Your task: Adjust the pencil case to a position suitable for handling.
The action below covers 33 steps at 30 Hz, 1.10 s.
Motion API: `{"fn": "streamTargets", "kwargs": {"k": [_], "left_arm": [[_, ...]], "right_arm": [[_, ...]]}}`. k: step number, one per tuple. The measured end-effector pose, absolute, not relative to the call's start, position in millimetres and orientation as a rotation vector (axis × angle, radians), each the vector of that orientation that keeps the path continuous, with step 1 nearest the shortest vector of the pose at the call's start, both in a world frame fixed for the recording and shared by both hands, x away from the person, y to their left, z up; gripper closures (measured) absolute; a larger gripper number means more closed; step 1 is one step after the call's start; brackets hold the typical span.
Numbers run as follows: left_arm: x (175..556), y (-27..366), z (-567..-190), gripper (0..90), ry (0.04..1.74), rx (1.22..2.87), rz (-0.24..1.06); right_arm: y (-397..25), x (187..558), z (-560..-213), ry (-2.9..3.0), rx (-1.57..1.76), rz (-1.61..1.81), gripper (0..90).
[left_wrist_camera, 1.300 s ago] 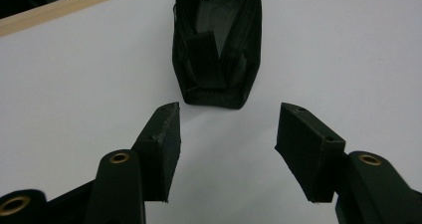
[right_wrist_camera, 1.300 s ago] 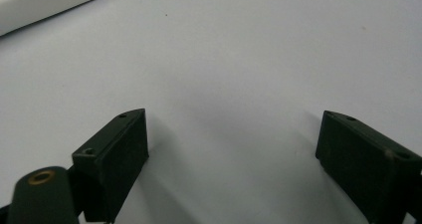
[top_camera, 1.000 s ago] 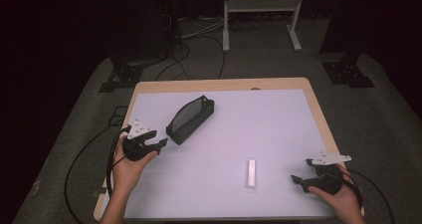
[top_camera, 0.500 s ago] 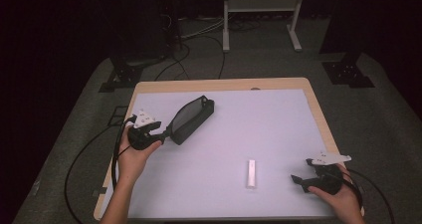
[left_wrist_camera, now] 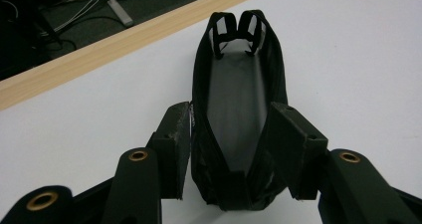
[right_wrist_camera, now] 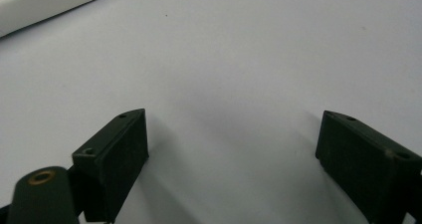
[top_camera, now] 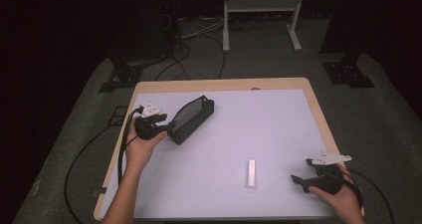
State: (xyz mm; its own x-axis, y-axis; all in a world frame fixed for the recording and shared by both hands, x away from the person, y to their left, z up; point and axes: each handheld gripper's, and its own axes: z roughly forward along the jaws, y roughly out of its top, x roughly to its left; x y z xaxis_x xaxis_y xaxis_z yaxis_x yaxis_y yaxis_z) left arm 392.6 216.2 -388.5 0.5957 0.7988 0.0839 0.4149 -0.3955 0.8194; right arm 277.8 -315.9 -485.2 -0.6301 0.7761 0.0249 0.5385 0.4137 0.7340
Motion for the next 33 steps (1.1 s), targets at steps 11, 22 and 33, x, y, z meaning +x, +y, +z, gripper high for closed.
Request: {"fn": "streamTargets", "kwargs": {"k": [11,22,33], "left_arm": [[415,210,-390,56.5,0.977,2.043,0.617],[435,201,-389,57.8,0.977,2.061,0.620],[455,193,-398,58.9,0.993,2.080,0.604]], "right_arm": [[-316,278,-485,2.355,1.139,1.048,12.2],[-316,278,-485,2.356,1.140,1.049,12.1],[-316,278,-485,2.355,1.142,1.053,12.1]]}}
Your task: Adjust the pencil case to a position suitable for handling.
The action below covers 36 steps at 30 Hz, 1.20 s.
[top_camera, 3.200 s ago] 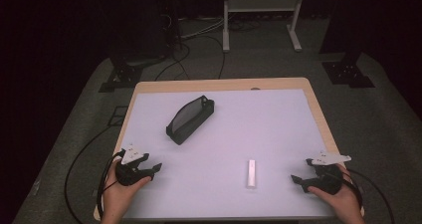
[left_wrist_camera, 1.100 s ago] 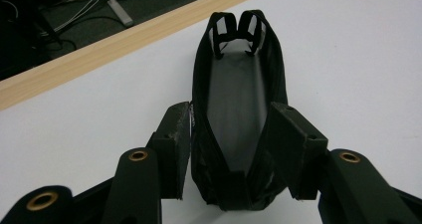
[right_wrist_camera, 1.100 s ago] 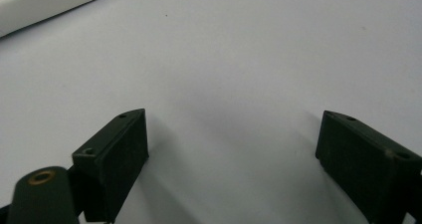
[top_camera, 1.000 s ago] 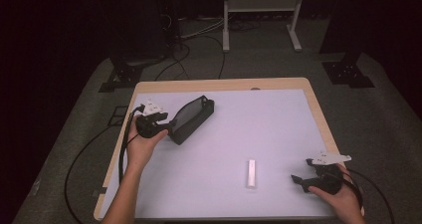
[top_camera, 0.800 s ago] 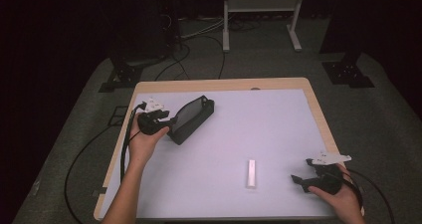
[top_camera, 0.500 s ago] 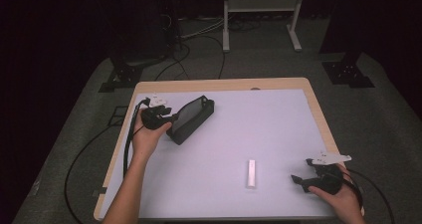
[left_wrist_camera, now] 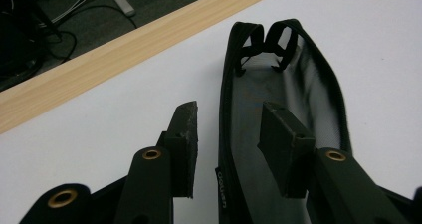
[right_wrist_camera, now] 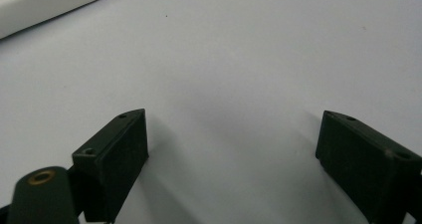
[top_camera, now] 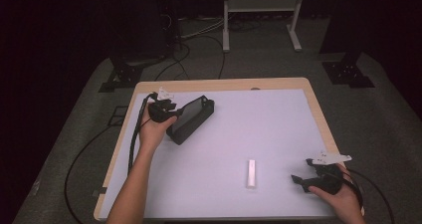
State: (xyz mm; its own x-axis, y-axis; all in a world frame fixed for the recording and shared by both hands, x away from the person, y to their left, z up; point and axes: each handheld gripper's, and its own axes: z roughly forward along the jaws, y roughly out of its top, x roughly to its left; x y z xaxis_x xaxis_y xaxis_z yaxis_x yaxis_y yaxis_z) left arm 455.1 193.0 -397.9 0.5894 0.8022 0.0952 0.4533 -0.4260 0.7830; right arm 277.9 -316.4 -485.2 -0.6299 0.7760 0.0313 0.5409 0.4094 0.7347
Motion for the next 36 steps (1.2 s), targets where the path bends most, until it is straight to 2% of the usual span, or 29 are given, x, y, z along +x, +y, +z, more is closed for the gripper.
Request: {"fn": "streamTargets", "kwargs": {"k": [29,36], "left_arm": [[481,184,-420,72.4,1.022,2.115,0.536],[483,183,-422,79.2,1.026,2.118,0.524]], "right_arm": [[-316,278,-485,2.353,1.134,1.045,12.2],[-316,278,-485,2.353,1.134,1.045,12.2]]}}
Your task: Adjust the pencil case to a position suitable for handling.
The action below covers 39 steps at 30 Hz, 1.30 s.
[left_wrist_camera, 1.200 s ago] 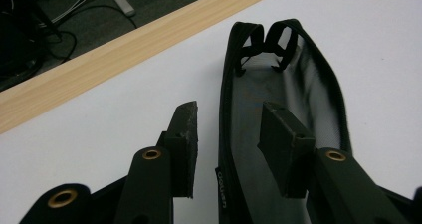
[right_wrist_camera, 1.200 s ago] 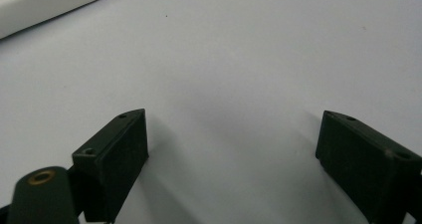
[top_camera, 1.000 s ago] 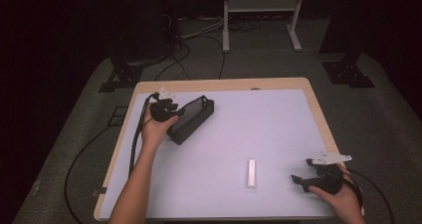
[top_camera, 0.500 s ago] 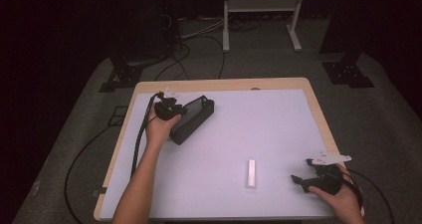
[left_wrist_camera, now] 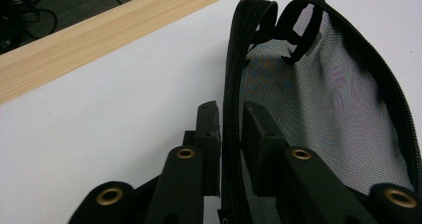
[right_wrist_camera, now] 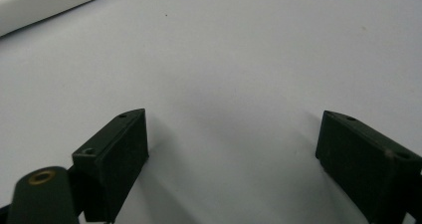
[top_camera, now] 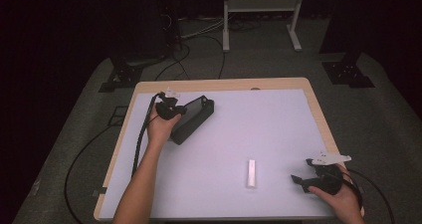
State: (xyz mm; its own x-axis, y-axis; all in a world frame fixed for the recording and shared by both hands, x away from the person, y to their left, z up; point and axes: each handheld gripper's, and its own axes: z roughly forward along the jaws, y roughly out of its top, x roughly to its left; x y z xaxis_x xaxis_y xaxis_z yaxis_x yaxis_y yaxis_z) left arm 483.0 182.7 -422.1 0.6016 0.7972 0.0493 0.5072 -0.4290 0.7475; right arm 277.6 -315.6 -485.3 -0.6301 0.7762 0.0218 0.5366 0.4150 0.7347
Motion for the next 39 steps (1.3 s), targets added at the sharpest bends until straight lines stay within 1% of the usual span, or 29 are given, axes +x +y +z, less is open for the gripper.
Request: {"fn": "streamTargets", "kwargs": {"k": [1,6,9,19,39], "left_arm": [[483,183,-422,79.2,1.025,2.117,0.523],[484,182,-423,86.8,1.033,2.110,0.515],[484,182,-423,88.1,1.028,2.107,0.511],[481,185,-417,88.4,1.013,2.081,0.485],[453,184,-394,88.4,0.867,2.123,0.388]], "right_arm": [[-316,278,-485,2.353,1.134,1.045,12.2],[-316,278,-485,2.352,1.134,1.045,12.2],[-316,278,-485,2.353,1.134,1.045,12.2],[-316,278,-485,2.353,1.134,1.045,12.2],[-316,278,-485,2.353,1.135,1.046,12.2]]}}
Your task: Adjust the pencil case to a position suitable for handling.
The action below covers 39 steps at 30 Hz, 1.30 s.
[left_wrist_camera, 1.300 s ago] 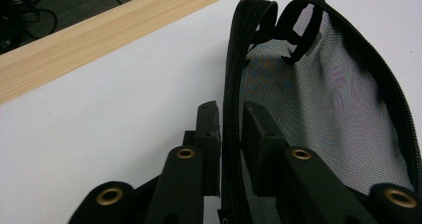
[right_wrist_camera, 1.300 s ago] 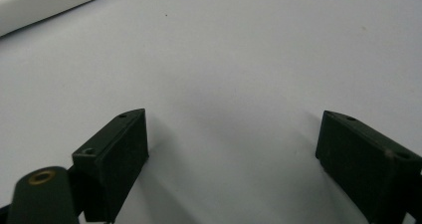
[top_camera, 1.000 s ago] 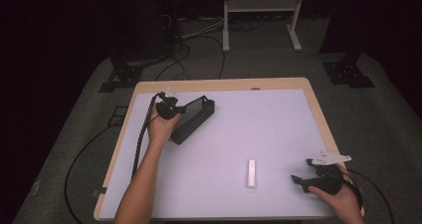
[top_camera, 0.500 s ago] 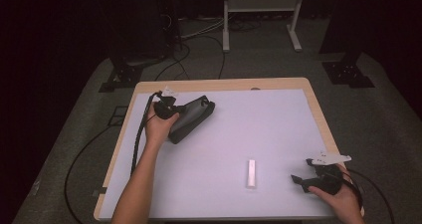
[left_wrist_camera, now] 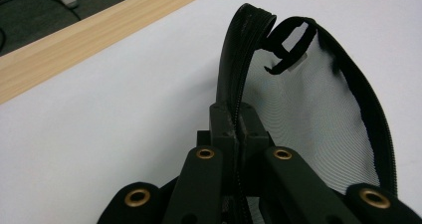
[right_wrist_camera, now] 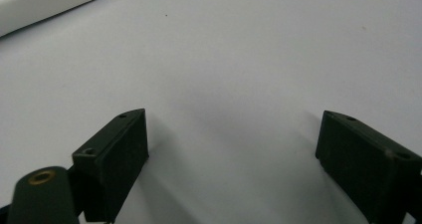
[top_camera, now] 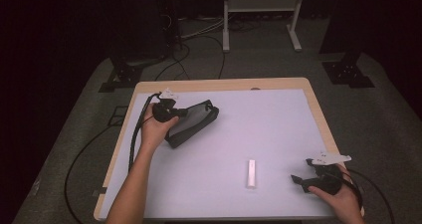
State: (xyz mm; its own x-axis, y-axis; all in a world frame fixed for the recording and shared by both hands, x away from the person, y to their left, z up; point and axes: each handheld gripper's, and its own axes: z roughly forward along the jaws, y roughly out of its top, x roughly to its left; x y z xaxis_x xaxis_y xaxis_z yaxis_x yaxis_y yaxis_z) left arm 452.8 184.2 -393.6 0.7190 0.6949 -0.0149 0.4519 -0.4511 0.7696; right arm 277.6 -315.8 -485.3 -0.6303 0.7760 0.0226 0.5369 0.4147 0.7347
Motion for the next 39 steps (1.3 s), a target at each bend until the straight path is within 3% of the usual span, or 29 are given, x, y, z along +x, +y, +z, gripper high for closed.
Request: {"fn": "streamTargets", "kwargs": {"k": [39], "left_arm": [[390,175,-386,88.3,0.612,2.226,0.226]], "right_arm": [[-316,278,-485,2.354,1.139,1.048,12.3]]}}
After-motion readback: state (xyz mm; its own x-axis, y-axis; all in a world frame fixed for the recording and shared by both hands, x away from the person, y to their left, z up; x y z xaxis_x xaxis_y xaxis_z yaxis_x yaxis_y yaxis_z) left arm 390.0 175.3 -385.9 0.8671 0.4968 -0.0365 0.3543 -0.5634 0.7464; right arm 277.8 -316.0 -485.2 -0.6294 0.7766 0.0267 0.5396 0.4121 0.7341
